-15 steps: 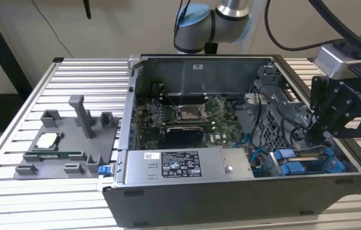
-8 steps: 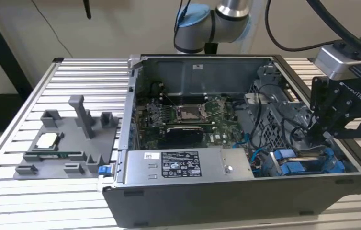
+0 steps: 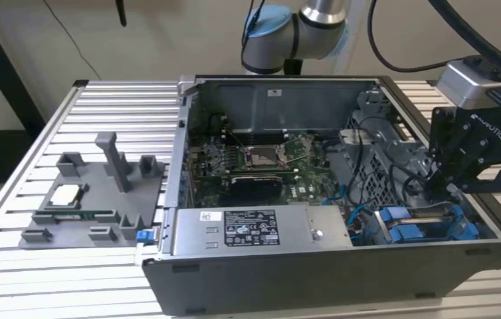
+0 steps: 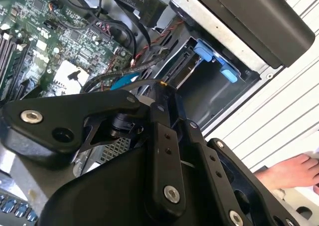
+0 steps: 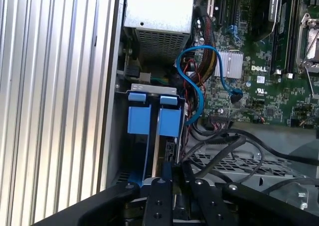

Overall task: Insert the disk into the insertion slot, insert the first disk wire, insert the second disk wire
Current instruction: 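Insert the first disk wire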

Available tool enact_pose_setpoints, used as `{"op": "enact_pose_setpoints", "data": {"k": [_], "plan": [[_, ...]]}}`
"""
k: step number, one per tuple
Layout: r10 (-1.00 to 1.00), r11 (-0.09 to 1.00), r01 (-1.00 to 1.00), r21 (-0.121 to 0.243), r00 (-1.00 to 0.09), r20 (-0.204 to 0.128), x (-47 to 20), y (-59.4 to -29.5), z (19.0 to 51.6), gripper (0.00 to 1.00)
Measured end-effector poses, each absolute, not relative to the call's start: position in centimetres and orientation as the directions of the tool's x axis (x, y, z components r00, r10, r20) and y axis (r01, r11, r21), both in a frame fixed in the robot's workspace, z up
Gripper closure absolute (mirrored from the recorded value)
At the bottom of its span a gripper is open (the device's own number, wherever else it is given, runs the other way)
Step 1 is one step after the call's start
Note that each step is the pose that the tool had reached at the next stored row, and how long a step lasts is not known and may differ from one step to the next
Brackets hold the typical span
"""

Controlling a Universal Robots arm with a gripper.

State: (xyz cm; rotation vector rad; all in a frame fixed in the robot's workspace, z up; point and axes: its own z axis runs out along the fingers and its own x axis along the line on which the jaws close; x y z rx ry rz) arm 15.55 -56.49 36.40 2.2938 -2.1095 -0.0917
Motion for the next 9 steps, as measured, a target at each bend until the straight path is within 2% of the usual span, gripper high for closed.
{"op": "enact_pose_setpoints", "data": {"k": [9], "plan": [[-0.996,-0.084,-0.995,0.058,0.083,-0.027,15.59,-56.49,36.19,0.81]]}}
